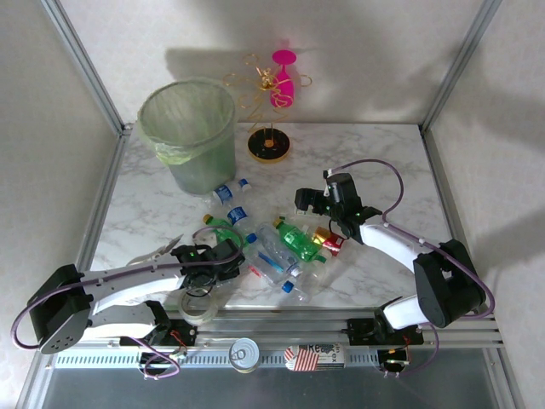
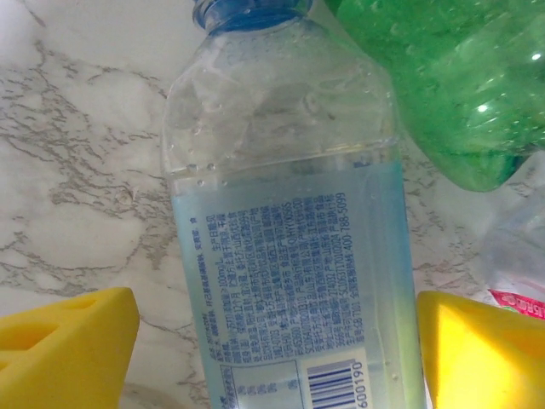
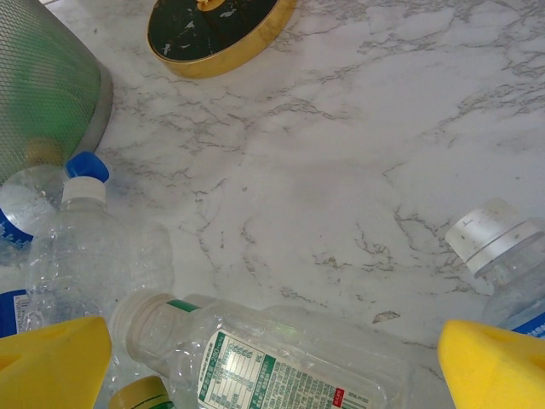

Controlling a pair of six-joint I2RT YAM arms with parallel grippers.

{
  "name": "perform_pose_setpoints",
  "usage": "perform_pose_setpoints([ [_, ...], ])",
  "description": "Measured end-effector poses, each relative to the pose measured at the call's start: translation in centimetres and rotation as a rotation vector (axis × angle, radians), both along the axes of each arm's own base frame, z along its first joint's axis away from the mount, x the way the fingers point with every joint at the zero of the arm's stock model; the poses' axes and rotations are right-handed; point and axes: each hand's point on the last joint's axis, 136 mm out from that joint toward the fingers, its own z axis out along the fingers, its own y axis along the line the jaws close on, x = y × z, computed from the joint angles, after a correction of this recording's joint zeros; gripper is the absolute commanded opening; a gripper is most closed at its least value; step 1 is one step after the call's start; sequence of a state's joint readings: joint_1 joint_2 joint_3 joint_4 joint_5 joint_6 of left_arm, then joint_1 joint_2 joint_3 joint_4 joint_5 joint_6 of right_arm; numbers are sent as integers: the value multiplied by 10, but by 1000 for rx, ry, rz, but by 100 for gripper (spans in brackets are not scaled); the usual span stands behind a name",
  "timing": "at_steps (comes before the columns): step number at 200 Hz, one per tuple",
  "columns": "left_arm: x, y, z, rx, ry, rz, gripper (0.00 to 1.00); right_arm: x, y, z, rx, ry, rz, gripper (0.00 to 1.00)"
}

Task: Put the plastic bottles in the bin

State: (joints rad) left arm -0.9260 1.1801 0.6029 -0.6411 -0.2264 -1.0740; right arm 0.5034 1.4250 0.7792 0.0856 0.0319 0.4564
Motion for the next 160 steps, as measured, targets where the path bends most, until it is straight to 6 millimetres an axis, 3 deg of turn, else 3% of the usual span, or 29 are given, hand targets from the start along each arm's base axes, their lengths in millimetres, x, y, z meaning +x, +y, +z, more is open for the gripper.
perform_pose_setpoints([
  [56,3,-1,0,-4,-12,6,85,0,0,0,1,0,2,99],
  [104,10,0,-13,14,-3,18,83,0,0,0,0,0,1,99],
  [134,13,-1,-16,18,-5,10,72,0,0,0,-2,-1,-2,99],
  [160,16,-1,-15,19,-20,8,54,0,-1,0,-2,-1,-2,99],
])
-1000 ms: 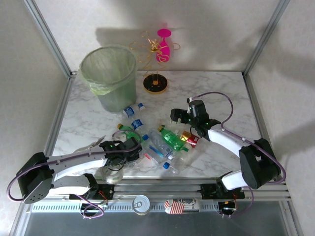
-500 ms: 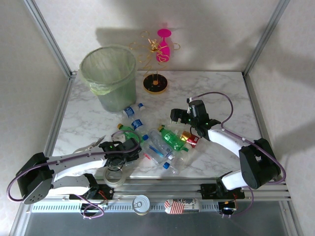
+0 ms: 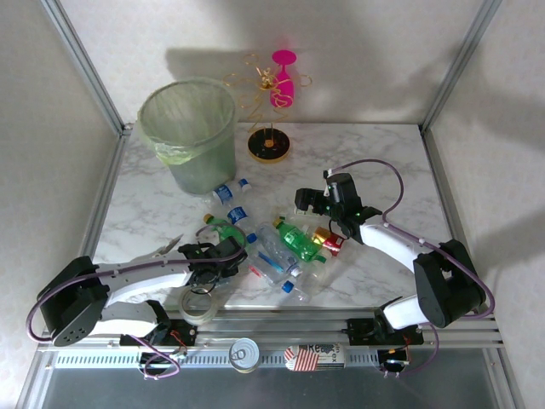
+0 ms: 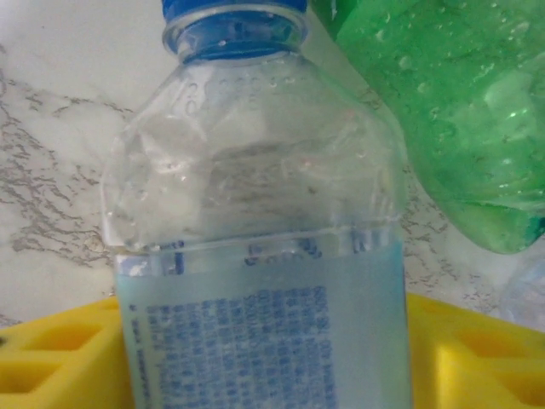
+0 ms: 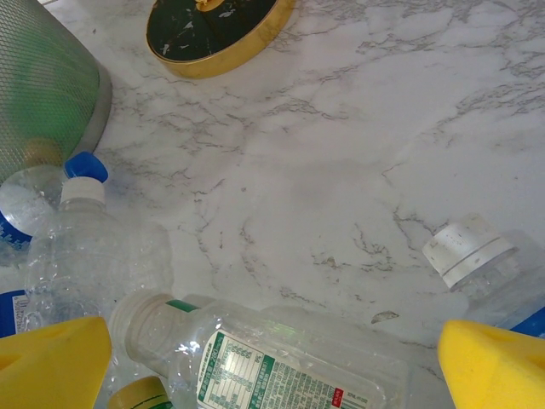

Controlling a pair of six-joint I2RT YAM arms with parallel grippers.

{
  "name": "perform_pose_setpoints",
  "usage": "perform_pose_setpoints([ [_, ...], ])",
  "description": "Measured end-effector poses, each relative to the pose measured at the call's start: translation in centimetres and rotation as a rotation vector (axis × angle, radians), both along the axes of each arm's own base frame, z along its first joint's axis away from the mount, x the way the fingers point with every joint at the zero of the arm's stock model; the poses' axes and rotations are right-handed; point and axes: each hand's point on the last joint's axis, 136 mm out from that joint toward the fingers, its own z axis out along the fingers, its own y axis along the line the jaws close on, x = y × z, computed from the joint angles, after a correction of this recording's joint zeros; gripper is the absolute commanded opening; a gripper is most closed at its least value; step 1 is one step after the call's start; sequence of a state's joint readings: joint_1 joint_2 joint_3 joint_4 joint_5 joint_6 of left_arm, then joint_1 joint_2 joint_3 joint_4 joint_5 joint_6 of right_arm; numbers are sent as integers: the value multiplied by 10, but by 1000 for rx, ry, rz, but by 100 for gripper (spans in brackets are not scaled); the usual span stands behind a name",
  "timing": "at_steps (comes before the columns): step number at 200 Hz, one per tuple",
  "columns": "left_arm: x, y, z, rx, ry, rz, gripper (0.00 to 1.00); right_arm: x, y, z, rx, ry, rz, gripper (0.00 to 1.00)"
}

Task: Put the plastic bottles in the bin

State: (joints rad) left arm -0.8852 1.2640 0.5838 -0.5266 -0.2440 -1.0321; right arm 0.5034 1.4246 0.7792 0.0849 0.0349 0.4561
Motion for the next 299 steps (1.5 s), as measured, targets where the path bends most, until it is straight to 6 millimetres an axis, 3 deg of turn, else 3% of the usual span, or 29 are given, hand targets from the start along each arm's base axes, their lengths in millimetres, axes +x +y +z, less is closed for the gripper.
perform_pose_setpoints([
  [50,14,9,22,-1,-93,28,45,0,0,0,0,0,0,99],
  [75,33,17,52,10,-178,59,45,0,0,0,0,0,0,99],
  [103,66,11,118,-19,-354,62,43,0,0,0,1,0,0,99],
  [153,110,-29,245,-137,-666,-45,38,0,0,0,1,0,-1,99],
  [181,133,-49,306,-132,-804,-108,38,0,2,2,9,0,5,99],
  [200,153,-52,339,-109,-869,-113,40,-1,5,3,21,2,21,99],
  [218,182,-40,365,-79,-911,-74,40,-3,11,4,43,9,50,99],
  [236,210,-19,380,-51,-933,-22,40,-6,19,8,73,9,87,99],
  [299,290,53,391,29,-909,99,39,-12,32,12,128,19,156,99],
])
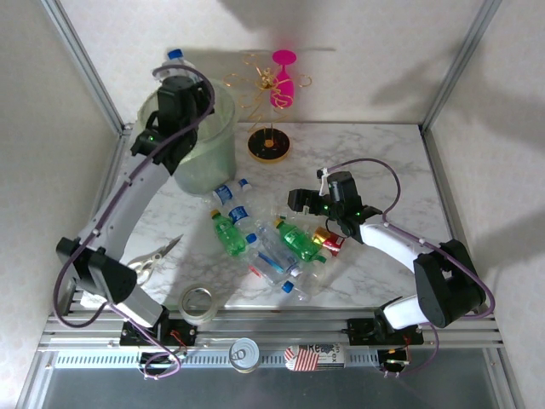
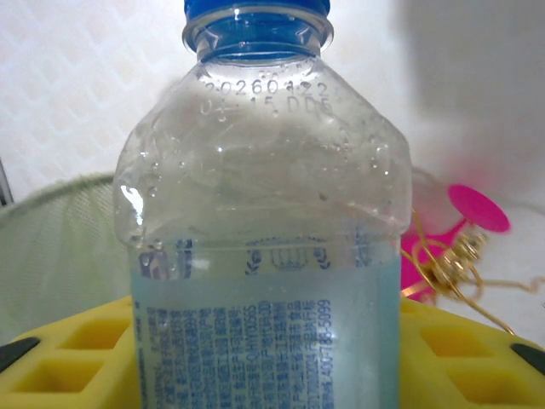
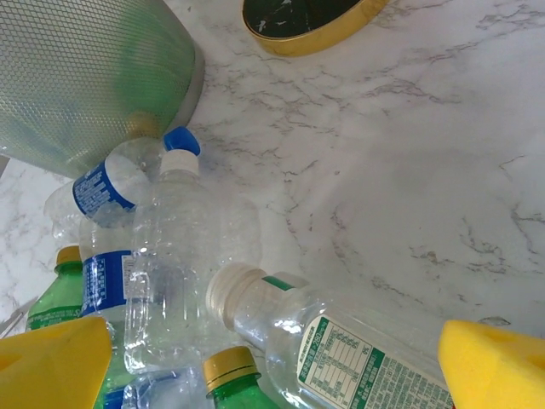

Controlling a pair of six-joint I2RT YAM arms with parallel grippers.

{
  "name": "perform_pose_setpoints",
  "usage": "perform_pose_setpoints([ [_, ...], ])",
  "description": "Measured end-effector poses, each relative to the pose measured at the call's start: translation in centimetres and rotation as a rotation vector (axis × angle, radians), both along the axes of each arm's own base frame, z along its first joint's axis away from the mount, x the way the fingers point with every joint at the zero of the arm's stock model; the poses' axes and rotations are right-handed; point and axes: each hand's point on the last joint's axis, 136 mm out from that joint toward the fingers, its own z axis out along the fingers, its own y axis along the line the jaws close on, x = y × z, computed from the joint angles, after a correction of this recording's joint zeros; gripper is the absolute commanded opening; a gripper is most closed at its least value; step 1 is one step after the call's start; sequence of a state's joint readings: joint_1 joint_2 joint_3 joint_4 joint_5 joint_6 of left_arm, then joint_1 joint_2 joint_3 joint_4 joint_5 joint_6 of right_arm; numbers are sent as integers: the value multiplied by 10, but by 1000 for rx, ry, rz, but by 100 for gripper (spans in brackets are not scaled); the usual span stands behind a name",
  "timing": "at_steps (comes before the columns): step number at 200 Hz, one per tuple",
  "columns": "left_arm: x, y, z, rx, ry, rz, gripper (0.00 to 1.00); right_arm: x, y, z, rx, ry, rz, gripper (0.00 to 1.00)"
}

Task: Put the plastic bottles in the bin

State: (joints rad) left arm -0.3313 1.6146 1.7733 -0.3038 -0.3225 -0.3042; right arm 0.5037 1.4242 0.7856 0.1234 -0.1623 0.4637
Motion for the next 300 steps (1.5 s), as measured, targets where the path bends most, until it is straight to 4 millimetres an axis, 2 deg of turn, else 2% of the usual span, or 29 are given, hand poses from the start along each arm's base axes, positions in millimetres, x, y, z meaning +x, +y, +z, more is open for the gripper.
perform_pose_setpoints([
  [27,33,18,-17,3,69,15,39,-2,-2,4,4,-10,-2,99],
  [51,54,22,-50,19,172,12,39,-6,-5,11,10,-28,-6,99],
  [75,63,21,-86,38,282,4,40,-10,-8,15,14,-40,-10,99],
  [94,63,20,-110,49,357,-4,45,-11,-9,15,11,-41,-14,99],
  [111,61,22,-122,55,398,-5,51,-11,-12,12,3,-39,-23,99],
  [124,60,23,-126,58,413,-5,62,-13,-13,10,-1,-36,-26,99],
  [152,59,23,-124,52,411,-3,77,-13,-14,11,-2,-42,-32,99],
  [188,55,24,-115,44,396,0,86,-13,-15,12,-3,-46,-35,99],
  [208,48,25,-96,36,361,-2,88,-11,-17,12,-10,-51,-42,99],
  [229,35,27,-66,20,303,-12,89,-10,-18,12,-15,-53,-51,99],
  [251,11,25,-30,-6,224,-43,92,-9,-20,12,-22,-56,-62,99],
  [265,-10,23,-16,-20,183,-75,100,-9,-23,10,-32,-55,-74,99],
  [284,-43,15,-7,-47,136,-131,100,-7,-26,9,-47,-55,-94,99],
  [300,-68,8,-11,-74,112,-176,99,-6,-29,8,-54,-58,-108,99],
])
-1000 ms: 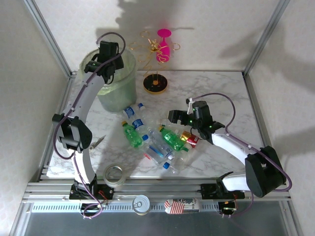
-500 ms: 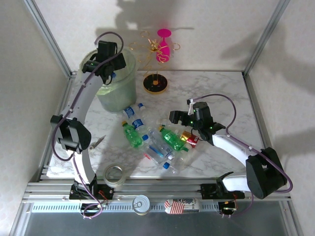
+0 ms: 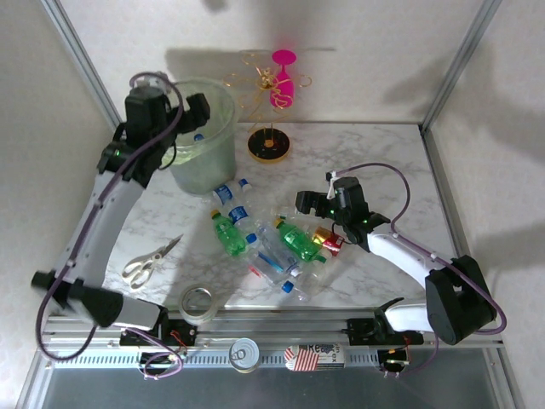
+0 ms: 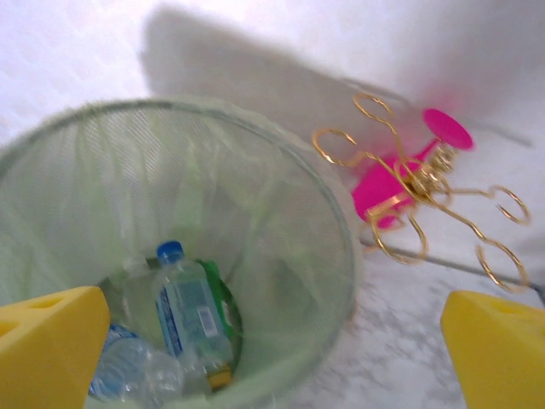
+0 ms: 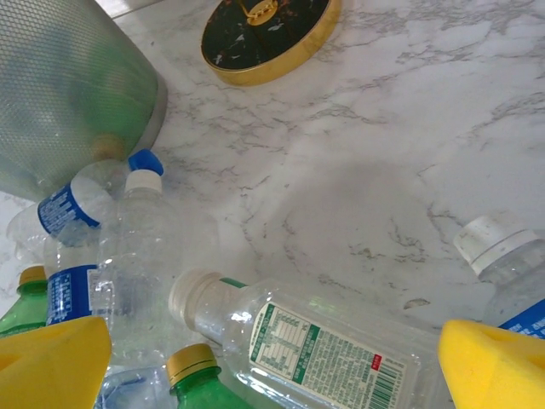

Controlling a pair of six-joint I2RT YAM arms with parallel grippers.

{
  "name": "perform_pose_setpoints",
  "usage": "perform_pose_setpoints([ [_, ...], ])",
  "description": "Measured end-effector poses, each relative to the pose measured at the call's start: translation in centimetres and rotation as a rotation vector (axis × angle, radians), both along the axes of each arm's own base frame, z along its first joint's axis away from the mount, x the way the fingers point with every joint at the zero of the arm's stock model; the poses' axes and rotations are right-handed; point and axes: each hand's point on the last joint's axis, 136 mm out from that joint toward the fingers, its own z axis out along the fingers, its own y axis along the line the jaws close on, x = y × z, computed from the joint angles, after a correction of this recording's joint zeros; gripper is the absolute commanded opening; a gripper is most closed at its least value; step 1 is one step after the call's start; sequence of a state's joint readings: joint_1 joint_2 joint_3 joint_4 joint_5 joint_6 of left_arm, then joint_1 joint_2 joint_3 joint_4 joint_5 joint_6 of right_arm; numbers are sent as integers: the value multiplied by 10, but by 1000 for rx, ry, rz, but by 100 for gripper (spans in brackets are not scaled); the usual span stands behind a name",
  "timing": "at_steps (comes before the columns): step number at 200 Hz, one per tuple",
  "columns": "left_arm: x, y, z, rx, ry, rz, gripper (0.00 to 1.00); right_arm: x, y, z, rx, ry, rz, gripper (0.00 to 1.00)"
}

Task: Put the plastic bottles in the bin

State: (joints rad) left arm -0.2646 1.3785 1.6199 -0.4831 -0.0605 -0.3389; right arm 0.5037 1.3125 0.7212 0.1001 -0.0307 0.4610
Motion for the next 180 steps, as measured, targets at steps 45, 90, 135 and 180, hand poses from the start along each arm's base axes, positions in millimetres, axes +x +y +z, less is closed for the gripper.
perform_pose_setpoints([
  [45,-56,-10,-55,-97,32,-58,100,5,-9,0,-1,0,-69,99],
  [90,-104,-29,-147,-184,165,-77,100,10,-13,3,27,-2,-127,99],
  [135,-131,-24,-248,-234,327,21,100,14,-13,9,45,-7,-145,99],
  [180,-134,-28,-303,-236,421,91,100,16,-11,13,63,-4,-151,99],
])
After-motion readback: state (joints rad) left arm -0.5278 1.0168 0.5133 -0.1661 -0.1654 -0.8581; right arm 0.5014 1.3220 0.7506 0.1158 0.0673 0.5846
